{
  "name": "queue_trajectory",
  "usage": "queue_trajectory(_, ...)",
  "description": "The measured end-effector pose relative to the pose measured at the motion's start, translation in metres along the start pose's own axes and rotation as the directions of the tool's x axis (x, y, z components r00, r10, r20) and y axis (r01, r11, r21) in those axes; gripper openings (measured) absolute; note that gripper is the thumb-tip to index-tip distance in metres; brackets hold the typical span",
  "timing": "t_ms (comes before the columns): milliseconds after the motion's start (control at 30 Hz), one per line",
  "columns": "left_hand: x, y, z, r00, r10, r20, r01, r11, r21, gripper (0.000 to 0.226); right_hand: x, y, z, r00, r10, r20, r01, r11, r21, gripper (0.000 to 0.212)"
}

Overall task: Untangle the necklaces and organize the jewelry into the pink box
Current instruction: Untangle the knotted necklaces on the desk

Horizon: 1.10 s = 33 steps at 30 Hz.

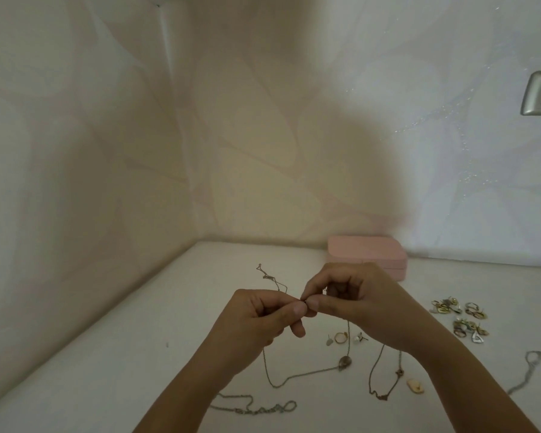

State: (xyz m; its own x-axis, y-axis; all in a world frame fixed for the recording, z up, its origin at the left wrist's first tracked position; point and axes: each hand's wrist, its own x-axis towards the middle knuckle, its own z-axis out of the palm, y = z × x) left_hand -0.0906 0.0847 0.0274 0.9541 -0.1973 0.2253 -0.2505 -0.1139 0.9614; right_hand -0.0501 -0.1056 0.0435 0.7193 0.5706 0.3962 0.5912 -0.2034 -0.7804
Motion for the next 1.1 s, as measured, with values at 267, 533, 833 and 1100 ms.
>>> queue_trajectory(267, 0.000, 0.003, 0.001, 0.990, -0.029, -0.141, 0.027, 0.999, -0.022, 0.010, 0.003, 0.002, 0.007, 0.990, -0.068, -0.124, 0.061, 0.996, -0.066, 0.005)
queue_trajectory(533, -0.002, -0.002, 0.007, 0.923, 0.183, -0.339, -0.115, 0.971, 0.211, 0.016, 0.006, 0.003, 0.020, 0.971, -0.006, -0.241, 0.015, 0.999, 0.034, 0.008)
queue_trajectory(833, -0.001, 0.000, 0.007, 0.955, 0.035, -0.296, -0.017, 0.998, 0.062, 0.007, 0.007, 0.005, 0.022, 0.974, 0.009, -0.226, -0.007, 1.000, 0.006, 0.016)
queue_trajectory(1100, 0.002, -0.003, 0.000, 0.958, -0.244, -0.150, 0.219, 0.962, -0.166, 0.014, 0.006, 0.007, 0.021, 0.971, -0.121, -0.207, 0.088, 0.983, -0.163, 0.018)
